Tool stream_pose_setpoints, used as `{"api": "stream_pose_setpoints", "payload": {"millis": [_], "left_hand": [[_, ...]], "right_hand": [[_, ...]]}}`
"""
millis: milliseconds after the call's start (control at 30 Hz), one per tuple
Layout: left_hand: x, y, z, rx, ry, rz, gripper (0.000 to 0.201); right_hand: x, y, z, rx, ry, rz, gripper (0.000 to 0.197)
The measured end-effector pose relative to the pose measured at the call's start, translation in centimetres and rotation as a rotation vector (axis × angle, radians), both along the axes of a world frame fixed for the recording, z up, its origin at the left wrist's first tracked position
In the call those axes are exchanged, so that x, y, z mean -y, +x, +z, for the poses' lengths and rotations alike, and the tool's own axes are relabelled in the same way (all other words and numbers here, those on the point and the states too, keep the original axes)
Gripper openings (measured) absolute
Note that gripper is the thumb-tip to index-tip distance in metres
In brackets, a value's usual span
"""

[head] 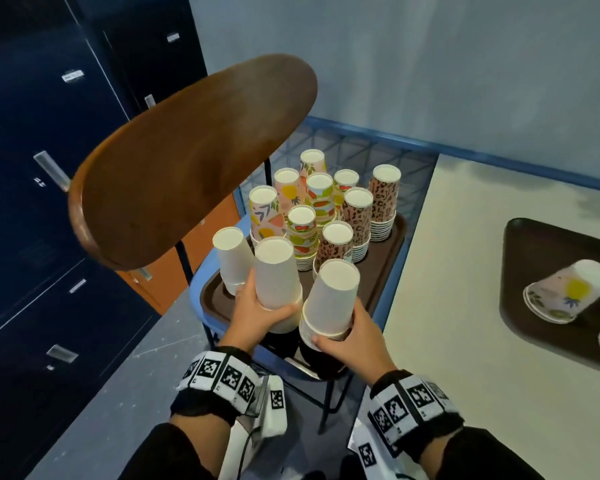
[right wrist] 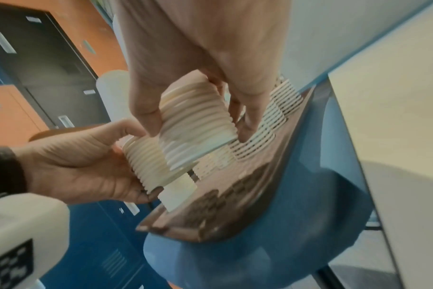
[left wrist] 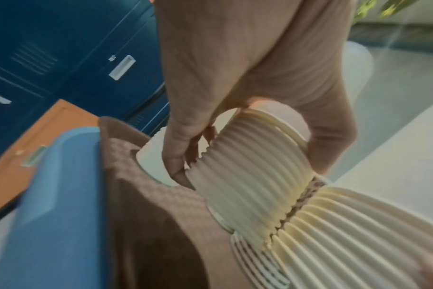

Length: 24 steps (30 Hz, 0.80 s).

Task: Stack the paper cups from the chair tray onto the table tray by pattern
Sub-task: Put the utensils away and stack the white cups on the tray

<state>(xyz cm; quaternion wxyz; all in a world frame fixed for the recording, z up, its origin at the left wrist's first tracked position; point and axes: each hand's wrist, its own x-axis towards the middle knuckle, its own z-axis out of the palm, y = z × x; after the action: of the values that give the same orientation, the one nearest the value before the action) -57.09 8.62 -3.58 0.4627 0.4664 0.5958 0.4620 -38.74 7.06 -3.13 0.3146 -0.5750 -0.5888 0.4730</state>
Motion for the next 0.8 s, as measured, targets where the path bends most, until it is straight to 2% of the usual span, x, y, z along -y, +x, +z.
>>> {"api": "stream_pose_setpoints", "payload": {"millis": [167, 233, 333, 400, 500, 600, 667, 800], "left_hand": [[0.1, 2.4, 2.9, 0.095, 0.041, -0.084, 0.082], [-0.2, 4.0, 3.9, 0.088, 0.065, -0.120, 0.078], [-0.6, 7.1, 5.5, 0.058, 0.095, -0.223, 0.083], [-0.7, 9.6, 6.7, 0.083, 0.086, -0.277, 0.071], [-0.9, 14.0, 8.1, 0.102, 0.079, -0.370, 0.066], [-1.1, 19.1, 8.9, 0.152, 0.079, -0.417, 0.086], [-1.1, 23.1, 9.4, 0.167, 0.077, -0.448, 0.090], [-0.9, 31.7, 10.1, 0.137, 0.093, -0.517, 0.078]], "right_hand": [[1.8, 3.1, 2.5, -0.034, 0.016, -0.118, 0.067], [2.5, 4.9, 3.4, -0.055, 0.035, -0.167, 0.066], [3.6, 8.1, 5.1, -0.070, 0.054, -0.238, 0.065], [4.2, 10.6, 6.0, -0.088, 0.062, -0.287, 0.063], [5.2, 15.1, 7.0, -0.121, 0.082, -0.382, 0.060], [6.3, 20.2, 7.6, -0.118, 0.117, -0.470, 0.063], [7.2, 23.9, 8.0, -0.092, 0.137, -0.513, 0.060], [9.0, 31.3, 8.5, -0.062, 0.169, -0.589, 0.060]]}}
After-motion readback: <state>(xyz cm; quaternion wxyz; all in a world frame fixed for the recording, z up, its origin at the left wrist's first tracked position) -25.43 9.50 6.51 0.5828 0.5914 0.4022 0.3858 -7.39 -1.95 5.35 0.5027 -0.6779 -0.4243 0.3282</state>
